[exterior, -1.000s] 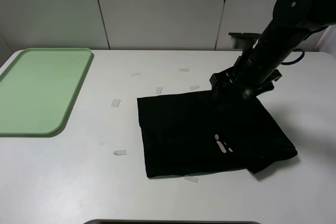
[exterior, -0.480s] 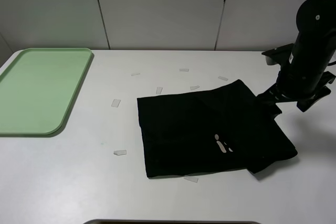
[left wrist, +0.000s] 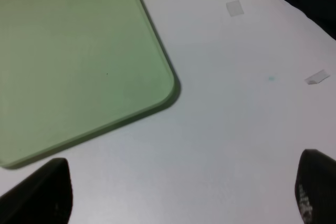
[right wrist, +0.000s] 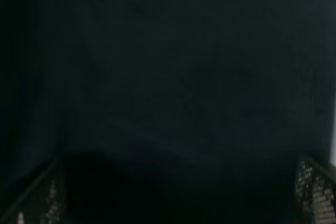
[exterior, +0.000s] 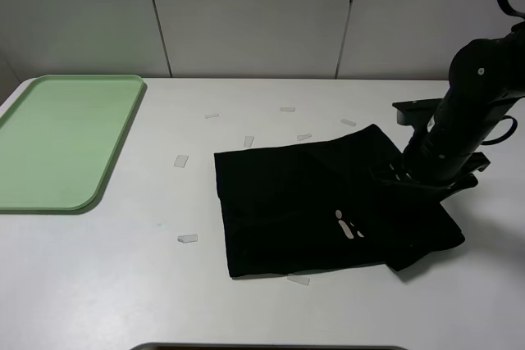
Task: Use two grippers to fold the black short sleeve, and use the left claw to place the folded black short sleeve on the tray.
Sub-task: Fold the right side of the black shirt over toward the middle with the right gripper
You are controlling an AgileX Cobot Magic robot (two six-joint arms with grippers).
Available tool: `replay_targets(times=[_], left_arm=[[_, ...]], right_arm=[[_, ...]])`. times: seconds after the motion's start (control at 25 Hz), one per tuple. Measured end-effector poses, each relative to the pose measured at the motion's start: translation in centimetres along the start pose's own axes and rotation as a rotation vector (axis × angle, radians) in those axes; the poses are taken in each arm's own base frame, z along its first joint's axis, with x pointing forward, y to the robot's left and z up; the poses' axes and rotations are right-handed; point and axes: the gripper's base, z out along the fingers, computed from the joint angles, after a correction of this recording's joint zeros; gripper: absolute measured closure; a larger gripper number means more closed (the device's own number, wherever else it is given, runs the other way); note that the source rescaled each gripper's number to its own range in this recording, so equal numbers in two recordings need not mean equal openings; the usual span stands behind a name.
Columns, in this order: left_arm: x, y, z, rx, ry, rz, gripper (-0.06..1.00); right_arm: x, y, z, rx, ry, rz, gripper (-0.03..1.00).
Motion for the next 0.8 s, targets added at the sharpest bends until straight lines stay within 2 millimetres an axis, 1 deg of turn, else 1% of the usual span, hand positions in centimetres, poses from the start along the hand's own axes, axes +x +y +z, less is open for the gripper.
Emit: replay_targets(times=[0.12,0.24,0.44,0.52,0.68,0.76,0.8], left_arm=[[0.0,0.0,0.0,0.0,0.0,0.0,0.11],[0.0,0.0,0.0,0.0,0.0,0.0,0.11],[0.0,0.0,0.0,0.0,0.0,0.0,0.11],[0.0,0.0,0.0,0.0,0.0,-0.001,0.11],[0.0,0.0,0.0,0.0,0.0,-0.001,0.11],[0.0,0.0,0.0,0.0,0.0,-0.001,0.11],[0.0,0.0,0.0,0.0,0.0,-0.001,0.11]], right_arm=[[-0.3,1.7,0.0,-0.041,-0.066,-0.012,0.03],[-0.7,3.5,-0.1,-0.103,-0.135,0.011,0.03],[-0.3,5.5,-0.1,-0.167,-0.147,0.031,0.03],[-0.2,5.8,-0.1,-0.175,-0.145,0.031,0.03],[-0.2,5.7,-0.3,-0.161,-0.154,0.002,0.03],[-0.2,5.6,-1.2,-0.146,-0.184,-0.039,0.03],[-0.3,5.4,-1.9,-0.14,-0.208,-0.06,0.03]])
